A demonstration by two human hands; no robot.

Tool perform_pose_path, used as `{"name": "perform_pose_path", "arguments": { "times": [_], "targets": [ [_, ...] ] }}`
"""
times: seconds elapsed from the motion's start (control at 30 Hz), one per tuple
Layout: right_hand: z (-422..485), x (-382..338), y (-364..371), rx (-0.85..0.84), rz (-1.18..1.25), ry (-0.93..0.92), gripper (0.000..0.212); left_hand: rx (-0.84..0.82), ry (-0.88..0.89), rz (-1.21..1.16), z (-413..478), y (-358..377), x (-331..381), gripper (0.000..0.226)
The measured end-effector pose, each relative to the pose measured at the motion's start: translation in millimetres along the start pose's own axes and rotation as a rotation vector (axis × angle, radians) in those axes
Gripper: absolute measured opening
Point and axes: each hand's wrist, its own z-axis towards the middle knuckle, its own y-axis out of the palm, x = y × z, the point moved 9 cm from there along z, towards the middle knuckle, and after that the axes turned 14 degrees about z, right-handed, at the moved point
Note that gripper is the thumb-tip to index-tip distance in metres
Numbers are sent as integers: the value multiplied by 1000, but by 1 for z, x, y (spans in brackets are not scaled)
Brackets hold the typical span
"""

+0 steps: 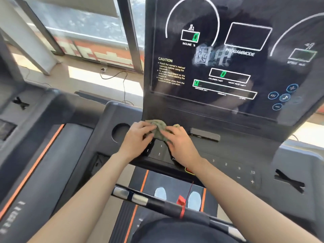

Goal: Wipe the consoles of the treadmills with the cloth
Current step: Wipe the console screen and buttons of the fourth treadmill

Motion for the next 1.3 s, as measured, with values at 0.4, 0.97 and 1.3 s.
{"name": "perform_pose_path", "arguments": {
  "times": [0.4,0.97,1.3],
  "targets": [
    [-49,31,-31,98,-166,124,37,-21,152,-19,4,29,58,13],
    [18,-11,33,-75,-108,39,35,96,-48,113,-10,-13,-33,12],
    [-81,-25,37,-83,-76,-24,40,107,122,51,-94,3,16,14]
  ]
}}
